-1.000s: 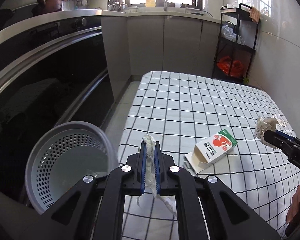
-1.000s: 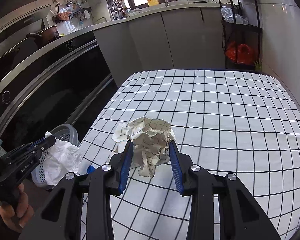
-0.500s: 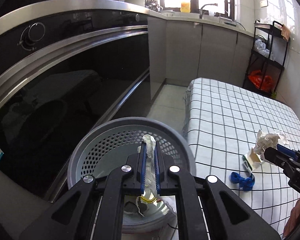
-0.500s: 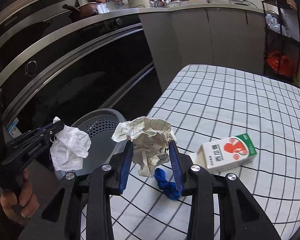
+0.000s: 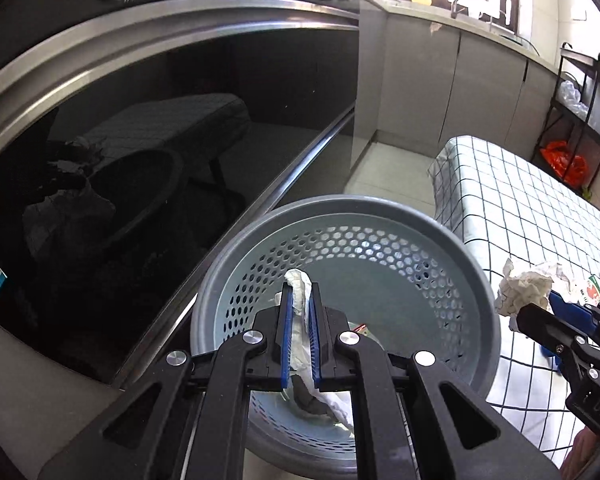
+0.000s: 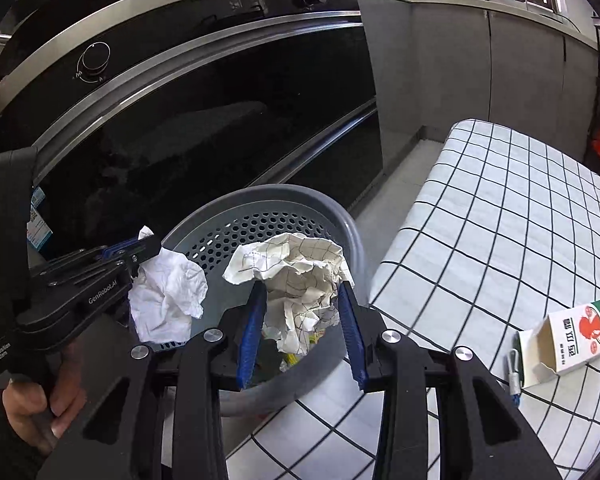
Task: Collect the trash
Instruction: 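Carry the white tissue and crumpled paper over the grey basket with both grippers, then open both grippers to drop the tissue and paper into the basket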
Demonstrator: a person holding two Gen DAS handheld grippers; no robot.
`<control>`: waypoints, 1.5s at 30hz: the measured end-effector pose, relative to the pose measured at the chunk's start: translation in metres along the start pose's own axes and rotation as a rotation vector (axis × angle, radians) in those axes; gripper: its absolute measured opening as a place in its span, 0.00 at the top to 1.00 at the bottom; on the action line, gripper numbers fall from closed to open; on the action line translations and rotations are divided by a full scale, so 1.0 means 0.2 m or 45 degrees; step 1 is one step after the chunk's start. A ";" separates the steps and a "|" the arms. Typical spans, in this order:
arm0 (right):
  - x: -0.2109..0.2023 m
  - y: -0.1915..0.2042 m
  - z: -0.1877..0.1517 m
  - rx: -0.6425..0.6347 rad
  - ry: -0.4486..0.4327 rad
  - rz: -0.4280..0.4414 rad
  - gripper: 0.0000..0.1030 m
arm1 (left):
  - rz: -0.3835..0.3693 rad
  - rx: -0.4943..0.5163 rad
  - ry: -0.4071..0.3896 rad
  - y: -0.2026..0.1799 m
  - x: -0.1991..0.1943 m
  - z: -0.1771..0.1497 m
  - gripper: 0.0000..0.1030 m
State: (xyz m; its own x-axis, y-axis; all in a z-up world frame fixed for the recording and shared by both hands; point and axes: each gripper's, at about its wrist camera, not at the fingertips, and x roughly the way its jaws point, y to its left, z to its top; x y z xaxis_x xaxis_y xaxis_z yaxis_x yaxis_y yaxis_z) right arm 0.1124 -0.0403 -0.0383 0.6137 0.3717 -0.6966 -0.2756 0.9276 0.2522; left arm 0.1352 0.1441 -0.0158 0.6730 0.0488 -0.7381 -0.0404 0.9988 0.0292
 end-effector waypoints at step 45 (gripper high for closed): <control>0.08 0.06 0.03 -0.034 0.046 -0.066 0.41 | -0.064 -0.097 0.120 0.08 0.09 -0.02 0.48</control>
State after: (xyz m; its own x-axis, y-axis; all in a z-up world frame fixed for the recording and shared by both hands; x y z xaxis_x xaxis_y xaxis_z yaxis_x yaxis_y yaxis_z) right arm 0.1227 -0.0224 -0.0428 0.6006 0.3212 -0.7322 -0.2639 0.9441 0.1976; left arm 0.1434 0.1599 -0.0305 0.6034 -0.0059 -0.7974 -0.0670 0.9961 -0.0581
